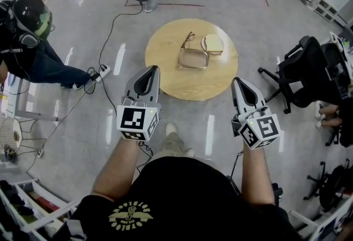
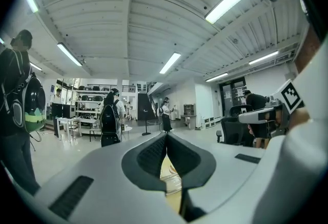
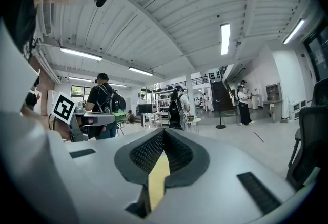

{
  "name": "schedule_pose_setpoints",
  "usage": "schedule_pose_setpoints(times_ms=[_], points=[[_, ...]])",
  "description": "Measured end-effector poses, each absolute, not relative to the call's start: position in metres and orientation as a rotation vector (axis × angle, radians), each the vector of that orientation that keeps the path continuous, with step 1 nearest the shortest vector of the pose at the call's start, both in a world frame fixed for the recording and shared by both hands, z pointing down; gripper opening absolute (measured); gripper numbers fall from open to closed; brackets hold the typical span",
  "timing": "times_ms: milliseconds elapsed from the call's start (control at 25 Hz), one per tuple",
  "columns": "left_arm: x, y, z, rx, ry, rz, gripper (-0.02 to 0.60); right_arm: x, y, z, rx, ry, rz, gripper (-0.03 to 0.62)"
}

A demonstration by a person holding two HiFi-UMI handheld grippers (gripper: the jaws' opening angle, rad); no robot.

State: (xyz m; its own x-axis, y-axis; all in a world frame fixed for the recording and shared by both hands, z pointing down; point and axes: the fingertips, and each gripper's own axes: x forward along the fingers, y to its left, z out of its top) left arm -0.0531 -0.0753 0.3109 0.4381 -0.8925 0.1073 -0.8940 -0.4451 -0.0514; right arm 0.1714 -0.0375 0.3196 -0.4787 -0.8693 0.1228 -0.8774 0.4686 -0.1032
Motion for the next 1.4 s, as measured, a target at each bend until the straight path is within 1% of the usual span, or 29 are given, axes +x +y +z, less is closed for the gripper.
schedule_pose_setpoints(times_ms=[560, 1400], points=[[-0.043, -0.110, 0.331, 2.657, -1.580, 0.261, 0.017, 0.180, -0.071, 0.339, 1.599, -2.625, 0.292, 0.014], [-0.049, -0.180, 0.323, 2.709, -1.503, 0.225, 0.017, 0.166, -0.133, 0.333, 1.640, -2.593, 0.260, 0.014]])
